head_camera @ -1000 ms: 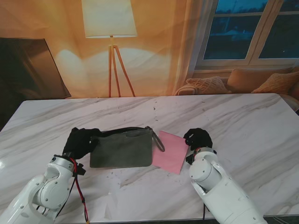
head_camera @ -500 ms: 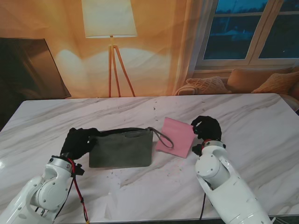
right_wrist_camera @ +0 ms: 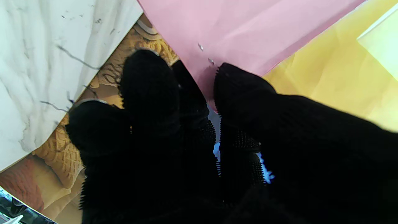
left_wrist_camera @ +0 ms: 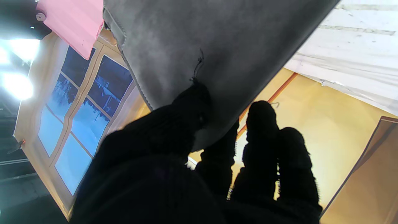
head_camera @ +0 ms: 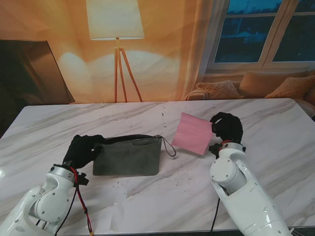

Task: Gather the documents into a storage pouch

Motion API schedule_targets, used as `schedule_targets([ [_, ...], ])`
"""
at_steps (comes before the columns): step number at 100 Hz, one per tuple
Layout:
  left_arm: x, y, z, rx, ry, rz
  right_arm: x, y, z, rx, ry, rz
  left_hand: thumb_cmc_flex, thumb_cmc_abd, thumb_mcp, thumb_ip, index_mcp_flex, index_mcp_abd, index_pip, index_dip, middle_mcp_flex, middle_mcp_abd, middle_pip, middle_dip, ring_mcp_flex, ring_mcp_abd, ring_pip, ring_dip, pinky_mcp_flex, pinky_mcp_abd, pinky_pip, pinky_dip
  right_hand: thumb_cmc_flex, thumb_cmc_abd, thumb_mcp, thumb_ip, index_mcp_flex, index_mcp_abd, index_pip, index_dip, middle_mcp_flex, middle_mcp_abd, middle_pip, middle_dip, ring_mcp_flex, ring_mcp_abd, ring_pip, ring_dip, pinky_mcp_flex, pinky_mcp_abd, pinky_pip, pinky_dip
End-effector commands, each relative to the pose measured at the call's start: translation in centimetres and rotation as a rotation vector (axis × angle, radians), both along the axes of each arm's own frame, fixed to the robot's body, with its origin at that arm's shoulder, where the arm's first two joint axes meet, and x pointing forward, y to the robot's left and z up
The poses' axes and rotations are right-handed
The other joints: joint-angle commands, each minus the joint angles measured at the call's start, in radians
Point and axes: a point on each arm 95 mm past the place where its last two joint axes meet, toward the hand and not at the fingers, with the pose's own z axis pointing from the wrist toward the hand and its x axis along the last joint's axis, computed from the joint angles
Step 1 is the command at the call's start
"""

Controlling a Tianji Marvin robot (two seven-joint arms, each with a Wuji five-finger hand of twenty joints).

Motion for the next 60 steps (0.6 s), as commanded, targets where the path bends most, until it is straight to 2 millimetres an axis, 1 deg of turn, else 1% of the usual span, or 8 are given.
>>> schedule_targets([
  [1,0.2,-0.6,0.0,-0.012,0.005,-0.019,0.1,0.2,1.5,0.0,-0.043,0.019,0.016,0.019,0.011,-0.015,0.061,-0.035,0.064,0.047,0.042,-0.023,-0.002,-0.008,0.03,0.03,0.001,-0.011,0.004,-0.032,0.014,-0.019,0.042,0.037,0.082,0.026,0.137,-0.04,0.165,0.051,0.027,0.011,0.016,0.004,0.055,-0.048,-0.021,0.011,0.035,-0.016,-0.008,-0.011],
  [8,0.4,-1.0,-0.1,-0.028,0.004,-0.021,0.0,0.1,2.2,0.0,-0.068,0.025,0.015,0.016,0.015,-0.016,0.06,-0.034,0.067,0.051,0.046,-0.023,0.0,-0.005,0.036,0.032,0.003,-0.01,0.01,-0.033,0.016,-0.019,0.041,0.041,0.08,0.025,0.135,-0.041,0.166,0.051,0.025,0.007,0.017,0.007,0.055,-0.049,-0.023,0.013,0.033,-0.018,-0.009,-0.013],
  [26,1.1,-2.1,-0.2,-0.083,0.0,-0.023,0.0,-0.2,4.0,0.001,-0.117,0.042,0.018,0.015,0.024,-0.02,0.061,-0.026,0.069,0.059,0.053,0.0,0.012,0.004,0.052,0.056,0.033,0.007,0.031,-0.022,0.035,-0.009,0.04,0.041,0.076,0.026,0.132,-0.049,0.166,0.052,0.022,-0.012,0.016,0.009,0.051,-0.05,-0.03,0.014,0.027,-0.025,-0.012,-0.018],
  [44,2.0,-3.1,0.1,-0.132,-0.024,-0.015,-0.1,-0.4,5.2,0.002,-0.148,0.053,0.034,0.02,0.024,-0.021,0.061,-0.013,0.08,0.087,0.064,0.021,0.013,0.001,0.106,0.077,0.086,0.029,0.087,-0.003,0.076,0.033,0.042,0.047,0.073,0.026,0.132,-0.048,0.165,0.052,0.02,-0.011,0.014,0.011,0.05,-0.051,-0.032,0.015,0.024,-0.028,-0.013,-0.02],
  [60,2.7,-3.9,0.8,-0.203,-0.052,0.0,-0.2,-0.5,5.8,0.004,-0.165,0.052,0.04,0.019,0.039,-0.023,0.062,0.005,0.09,0.107,0.104,0.033,0.007,-0.038,0.173,0.095,0.096,0.012,0.154,0.004,0.104,0.068,0.043,0.05,0.069,0.027,0.131,-0.048,0.163,0.053,0.017,-0.01,0.015,0.015,0.048,-0.052,-0.034,0.016,0.023,-0.029,-0.013,-0.021],
])
